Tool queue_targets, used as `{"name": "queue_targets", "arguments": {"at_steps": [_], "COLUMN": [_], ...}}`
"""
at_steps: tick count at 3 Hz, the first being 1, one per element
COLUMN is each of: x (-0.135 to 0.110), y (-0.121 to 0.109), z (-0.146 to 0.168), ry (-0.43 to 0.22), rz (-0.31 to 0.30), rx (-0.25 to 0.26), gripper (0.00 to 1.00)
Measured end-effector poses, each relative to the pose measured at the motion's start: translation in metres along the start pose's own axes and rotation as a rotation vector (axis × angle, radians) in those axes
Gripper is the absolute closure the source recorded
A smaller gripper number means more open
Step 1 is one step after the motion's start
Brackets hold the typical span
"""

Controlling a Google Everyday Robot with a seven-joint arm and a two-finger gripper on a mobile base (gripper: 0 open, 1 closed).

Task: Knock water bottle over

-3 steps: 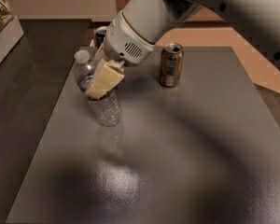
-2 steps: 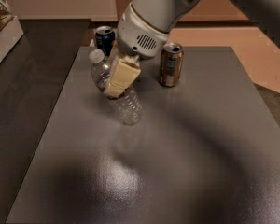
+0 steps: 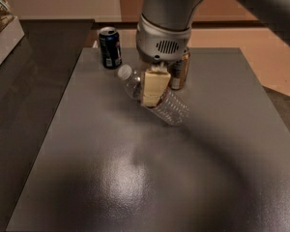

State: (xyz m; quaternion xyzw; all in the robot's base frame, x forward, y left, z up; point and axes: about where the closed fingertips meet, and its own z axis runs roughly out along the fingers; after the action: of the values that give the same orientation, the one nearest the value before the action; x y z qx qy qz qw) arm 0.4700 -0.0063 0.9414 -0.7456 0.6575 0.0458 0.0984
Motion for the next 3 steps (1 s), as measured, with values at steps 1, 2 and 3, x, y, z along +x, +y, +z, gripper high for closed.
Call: {"name": "queue_targets", "arguments": {"at_steps": [1, 2, 3], "x": [0.023, 0.033, 0.031], "y": [0.006, 0.014, 0.024], "z": [0.007, 0.020, 0.034], "ry": [0.137, 0.239, 0.301], "rz": [-0.022, -0.074, -0.137], "rx": [0.004, -0.006, -0.025], "gripper": [1.00, 0.82, 0.59]}}
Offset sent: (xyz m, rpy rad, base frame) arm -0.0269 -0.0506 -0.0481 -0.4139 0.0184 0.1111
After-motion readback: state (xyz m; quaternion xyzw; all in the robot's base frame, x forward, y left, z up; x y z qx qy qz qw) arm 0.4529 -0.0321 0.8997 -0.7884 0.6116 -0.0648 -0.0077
